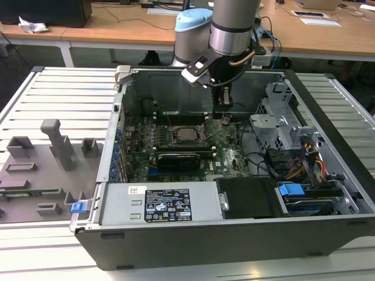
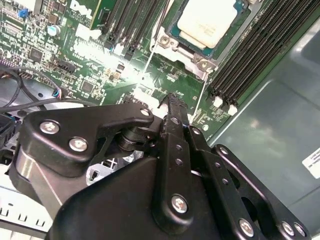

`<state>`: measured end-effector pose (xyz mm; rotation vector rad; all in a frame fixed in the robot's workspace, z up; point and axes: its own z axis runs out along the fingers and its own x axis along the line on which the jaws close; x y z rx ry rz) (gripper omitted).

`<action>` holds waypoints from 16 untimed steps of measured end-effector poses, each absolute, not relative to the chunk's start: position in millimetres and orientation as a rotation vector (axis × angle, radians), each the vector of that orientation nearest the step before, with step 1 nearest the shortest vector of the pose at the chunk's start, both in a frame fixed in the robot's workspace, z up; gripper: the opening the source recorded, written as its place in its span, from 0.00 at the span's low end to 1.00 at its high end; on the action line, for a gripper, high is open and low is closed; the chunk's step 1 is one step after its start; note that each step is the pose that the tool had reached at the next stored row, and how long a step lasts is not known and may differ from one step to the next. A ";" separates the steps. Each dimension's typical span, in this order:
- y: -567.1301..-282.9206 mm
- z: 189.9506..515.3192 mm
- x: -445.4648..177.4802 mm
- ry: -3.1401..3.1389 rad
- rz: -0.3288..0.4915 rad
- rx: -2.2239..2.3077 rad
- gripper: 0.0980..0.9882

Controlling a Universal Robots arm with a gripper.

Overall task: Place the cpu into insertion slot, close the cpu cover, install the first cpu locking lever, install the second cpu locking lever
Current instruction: 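Close the cpu cover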

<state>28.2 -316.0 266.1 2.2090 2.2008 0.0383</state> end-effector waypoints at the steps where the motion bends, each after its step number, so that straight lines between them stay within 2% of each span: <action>1: -316.0 266.1 30.2 2.201 0.038 2.209 0.01; 16: -315.3 260.2 56.2 2.215 0.035 2.197 0.01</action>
